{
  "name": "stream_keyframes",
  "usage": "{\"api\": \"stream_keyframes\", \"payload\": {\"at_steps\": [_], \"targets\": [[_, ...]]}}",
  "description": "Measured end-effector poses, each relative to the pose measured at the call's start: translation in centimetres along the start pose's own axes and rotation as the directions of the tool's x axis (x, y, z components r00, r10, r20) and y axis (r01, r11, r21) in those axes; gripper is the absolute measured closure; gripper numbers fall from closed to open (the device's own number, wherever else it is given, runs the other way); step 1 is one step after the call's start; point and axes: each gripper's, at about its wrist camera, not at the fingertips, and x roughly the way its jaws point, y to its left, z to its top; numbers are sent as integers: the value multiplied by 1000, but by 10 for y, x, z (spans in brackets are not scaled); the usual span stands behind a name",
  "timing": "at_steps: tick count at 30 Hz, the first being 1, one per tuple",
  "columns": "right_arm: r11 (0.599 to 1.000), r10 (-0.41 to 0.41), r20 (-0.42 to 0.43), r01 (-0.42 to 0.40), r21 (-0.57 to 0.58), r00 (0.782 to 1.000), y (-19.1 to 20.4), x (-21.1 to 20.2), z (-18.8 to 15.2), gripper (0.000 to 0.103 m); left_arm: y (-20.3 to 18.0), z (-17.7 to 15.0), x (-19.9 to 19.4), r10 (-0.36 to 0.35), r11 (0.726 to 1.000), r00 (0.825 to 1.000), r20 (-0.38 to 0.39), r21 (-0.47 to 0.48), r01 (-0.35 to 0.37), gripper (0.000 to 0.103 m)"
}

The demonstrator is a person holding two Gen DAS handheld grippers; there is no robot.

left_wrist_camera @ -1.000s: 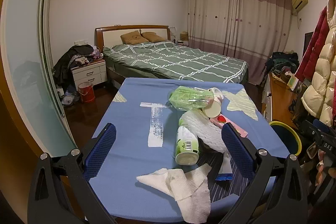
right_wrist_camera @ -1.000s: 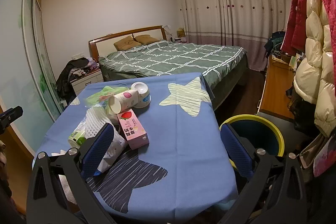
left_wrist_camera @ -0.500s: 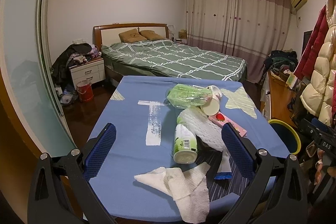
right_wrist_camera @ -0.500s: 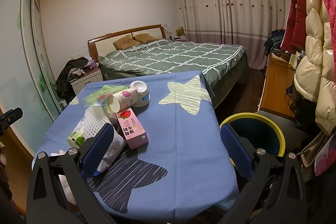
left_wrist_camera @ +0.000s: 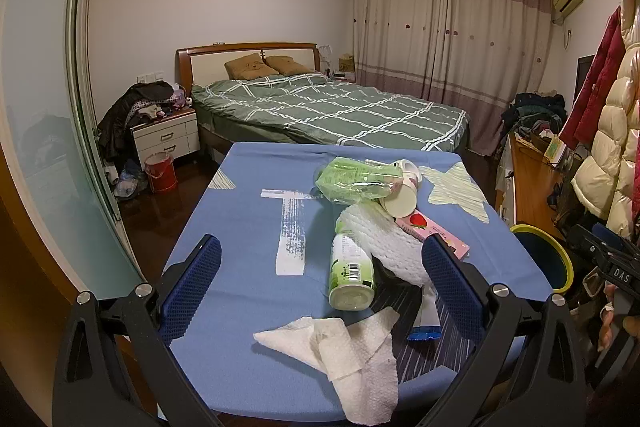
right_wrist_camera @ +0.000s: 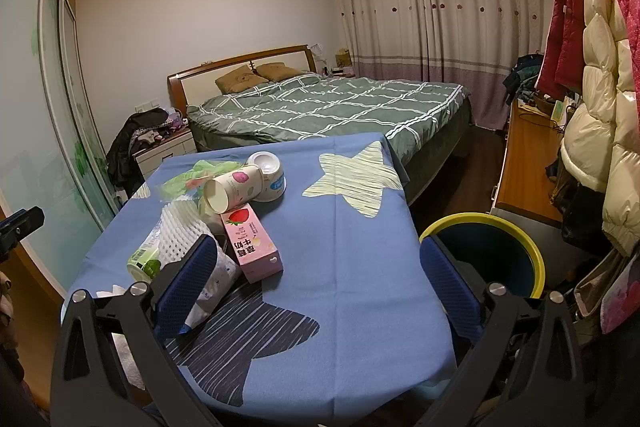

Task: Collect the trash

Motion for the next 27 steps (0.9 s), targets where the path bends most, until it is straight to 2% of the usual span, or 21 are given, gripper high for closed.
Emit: {"api": "stream_keyframes", "payload": {"at_steps": [27], "targets": [[1000, -4, -6, 4, 1, 1000, -1, 3, 0, 6, -1, -1, 1, 3, 1000, 1000, -2, 1, -3, 4]]}}
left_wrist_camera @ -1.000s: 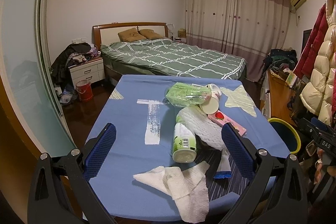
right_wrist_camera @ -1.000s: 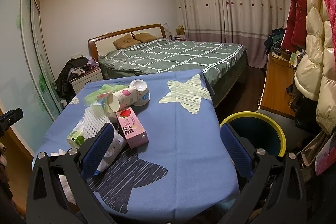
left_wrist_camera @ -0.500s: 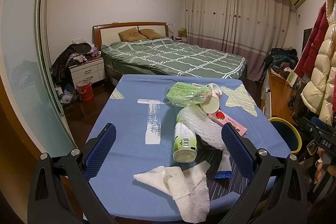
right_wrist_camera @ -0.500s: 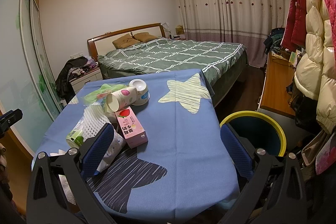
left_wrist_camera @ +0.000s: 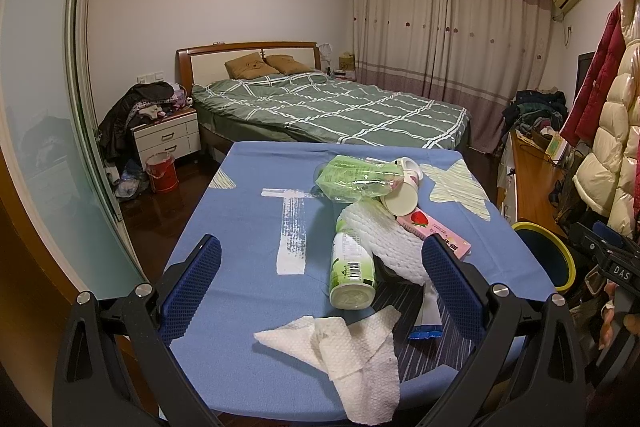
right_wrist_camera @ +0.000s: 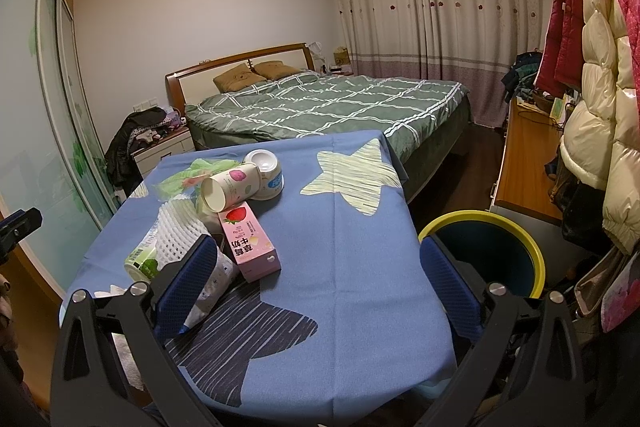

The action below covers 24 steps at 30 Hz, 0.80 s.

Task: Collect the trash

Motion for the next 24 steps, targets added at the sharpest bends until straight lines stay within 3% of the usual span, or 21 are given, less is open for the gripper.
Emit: {"api": "stream_keyframes", "payload": {"at_steps": [16, 20, 24], "targets": [[1000, 9, -12, -9, -5, 1000, 3, 4, -4, 6, 5, -5, 3, 15, 1000, 1000, 4, -2, -15, 4], [997, 74, -37, -75, -32, 997, 19, 10, -9, 6, 15, -2, 0, 52, 998, 998, 22, -21, -52, 4], [976, 174, -102, -185, -114, 980, 57, 23, -22, 6, 29, -1, -4, 98, 994, 994, 39, -40, -97, 4]]}}
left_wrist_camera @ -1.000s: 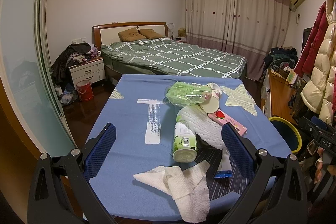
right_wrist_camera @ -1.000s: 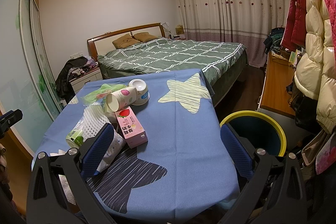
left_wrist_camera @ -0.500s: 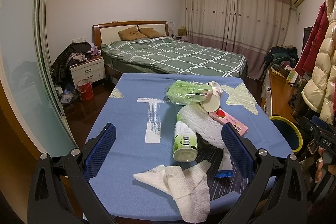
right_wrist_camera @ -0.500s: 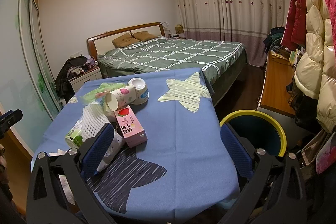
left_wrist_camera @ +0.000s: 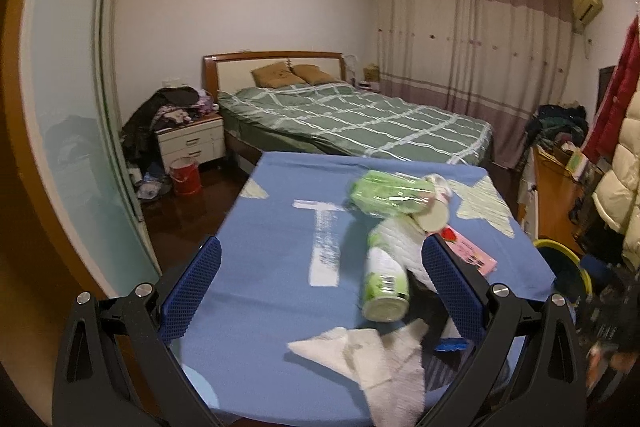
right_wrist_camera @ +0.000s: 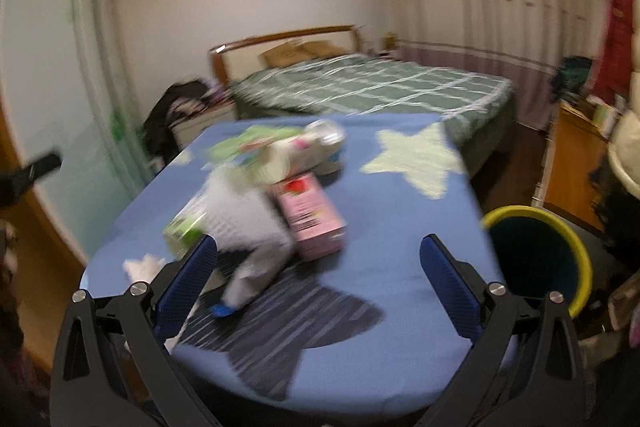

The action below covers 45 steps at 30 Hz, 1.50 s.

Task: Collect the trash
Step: 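Grasp the white tissue with the right tool and lift it, then carry the tissue over the yellow bin and open the right tool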

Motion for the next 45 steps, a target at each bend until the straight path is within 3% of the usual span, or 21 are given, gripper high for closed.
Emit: {"api": "stream_keyframes", "payload": {"at_steps": [3, 5, 8, 10, 18, 21, 24, 26, 28, 33, 37, 39, 42, 45], "targets": [[986, 152, -60, -156, -55, 987, 33, 18, -6, 7, 11, -1, 2, 23, 1000, 1000, 2, -14, -23, 4], [963, 244, -107, -254, -91, 964, 57, 29, -11, 16, 19, 2, 3, 33, 999, 999, 0, -27, -33, 4], [934, 282, -173, -311, -174, 944, 91, 45, -17, 28, 27, 2, 4, 39, 999, 999, -3, -36, -39, 4], [910, 317, -228, -363, -200, 921, 112, 60, -21, 30, 33, 1, 6, 50, 998, 999, -8, -42, -50, 4], [887, 314, -361, -407, -218, 878, 151, 105, -39, 45, 53, -3, 13, 68, 994, 997, -24, -79, -69, 4], [883, 307, -412, -418, -214, 858, 160, 119, -47, 58, 56, -5, 13, 69, 993, 997, -29, -88, -72, 4], [881, 299, -425, -418, -220, 854, 162, 124, -51, 63, 58, -7, 17, 67, 993, 997, -38, -94, -71, 4], [879, 302, -427, -423, -222, 852, 165, 126, -51, 83, 59, -8, 18, 64, 993, 997, -43, -97, -68, 4], [877, 310, -417, -426, -221, 854, 165, 125, -50, 92, 60, -8, 18, 62, 993, 997, -43, -97, -66, 4], [841, 408, -386, -505, -194, 828, 159, 101, -34, 92, 56, -7, 16, 62, 994, 997, -39, -88, -65, 4], [829, 445, -331, -522, -198, 832, 144, 73, -14, 92, 54, -5, 14, 61, 994, 997, -37, -85, -64, 4], [837, 448, -293, -511, -195, 845, 131, 59, -3, 92, 53, -6, 14, 63, 994, 997, -37, -82, -66, 4], [877, 406, -215, -445, -182, 888, 96, 38, 19, 92, 49, -6, 16, 56, 995, 998, -41, -79, -59, 4], [937, 310, -117, -324, -134, 944, 46, 23, 38, 92, 41, -7, 19, 43, 997, 998, -50, -67, -47, 4]]}}
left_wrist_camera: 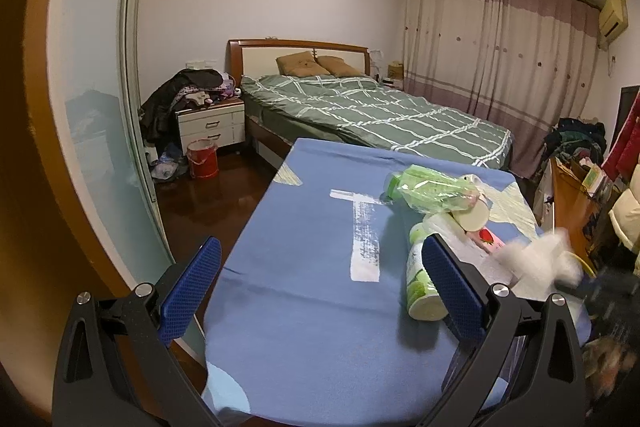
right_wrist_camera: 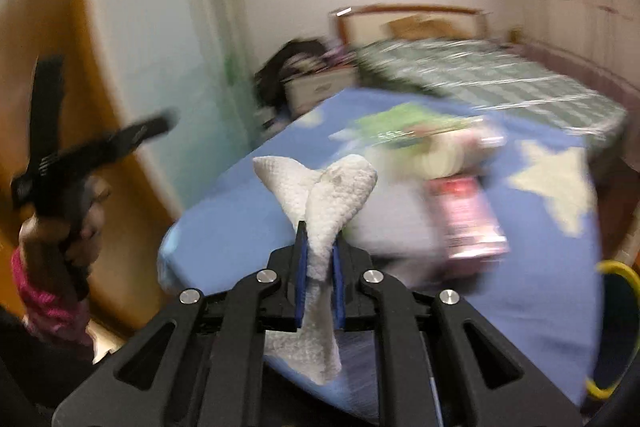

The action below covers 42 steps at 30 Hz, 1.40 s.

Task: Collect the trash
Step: 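Carry the tissue over the yellow bin and open the right tool, then grasp the green-labelled bottle with the left tool and lift it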

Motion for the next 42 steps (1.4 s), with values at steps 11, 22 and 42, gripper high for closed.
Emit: {"api": "stream_keyframes", "payload": {"at_steps": [11, 22, 42], "targets": [[767, -555, -106, 557, 320, 825, -223, -58, -34, 92, -47, -6, 31, -74, 995, 994, -79, 62, 79, 4], [578, -621, -327, 698, 423, 712, -339, -29, -93, 62, -97, -13, 69, -125, 982, 976, -180, 118, 147, 4], [628, -585, -218, 606, 488, 781, -306, -45, -99, 58, -113, -67, 134, -168, 951, 946, -276, 209, 230, 19]]}}
